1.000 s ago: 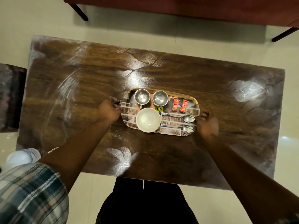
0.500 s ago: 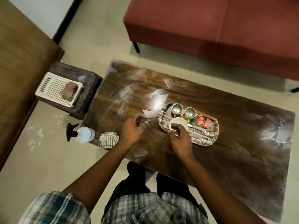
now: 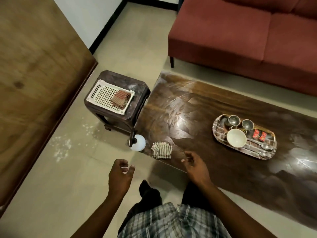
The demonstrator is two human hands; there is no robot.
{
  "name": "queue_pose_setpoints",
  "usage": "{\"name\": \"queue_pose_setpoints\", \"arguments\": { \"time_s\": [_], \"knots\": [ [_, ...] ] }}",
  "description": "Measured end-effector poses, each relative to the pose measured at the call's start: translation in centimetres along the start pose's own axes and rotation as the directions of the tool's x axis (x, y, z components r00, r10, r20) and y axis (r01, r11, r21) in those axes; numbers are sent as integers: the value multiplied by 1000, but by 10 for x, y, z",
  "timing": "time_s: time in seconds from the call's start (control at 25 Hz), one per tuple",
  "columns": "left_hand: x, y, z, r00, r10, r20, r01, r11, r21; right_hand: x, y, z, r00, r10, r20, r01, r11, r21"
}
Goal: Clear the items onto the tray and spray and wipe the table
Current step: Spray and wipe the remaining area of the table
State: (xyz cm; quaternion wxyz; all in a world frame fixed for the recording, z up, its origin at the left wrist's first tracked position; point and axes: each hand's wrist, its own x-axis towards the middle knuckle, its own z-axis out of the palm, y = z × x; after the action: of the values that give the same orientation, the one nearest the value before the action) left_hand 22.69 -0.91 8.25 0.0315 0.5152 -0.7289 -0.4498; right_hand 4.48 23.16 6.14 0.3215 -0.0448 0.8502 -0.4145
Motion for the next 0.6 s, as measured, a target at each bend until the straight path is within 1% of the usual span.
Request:
{"name": "queue_pose_setpoints", "arguments": {
  "time_s": [0.08,0.12,0.2,0.28,0.36,0.44,0.48,0.56,0.6],
  "knots": [
    [27,-21,-23,999,32,-17,-31,999,42,0,-5,31,1000,10,30,-8,998,-62],
    [44,-30,-28,999,42,13,-43,995,92,0,-7,45,999,21,47,-17,996,-88],
    [78,-38,-32,987,75,144,-104,973,206,4,-10,67,996,31,86,-21,992,-121],
    [110,-39,-26,945,134,299,-228,924,308,13,-14,82,990,3,141,22,984,-177],
    [143,-39,-17,896,170,410,-336,864,375,28,-18,96,982,0,191,47,969,-244],
    [171,-40,-2,876,201,438,-381,846,373,48,-12,109,977,-10,212,80,942,-327],
    [182,-40,6,870,228,438,-395,853,342,59,-7,114,976,-23,218,106,920,-377],
    [201,-36,21,831,348,434,-483,838,254,79,6,124,951,-38,306,194,846,-497],
    [205,-35,30,802,403,441,-526,826,203,87,13,126,923,-20,384,249,793,-556]
  ]
}}
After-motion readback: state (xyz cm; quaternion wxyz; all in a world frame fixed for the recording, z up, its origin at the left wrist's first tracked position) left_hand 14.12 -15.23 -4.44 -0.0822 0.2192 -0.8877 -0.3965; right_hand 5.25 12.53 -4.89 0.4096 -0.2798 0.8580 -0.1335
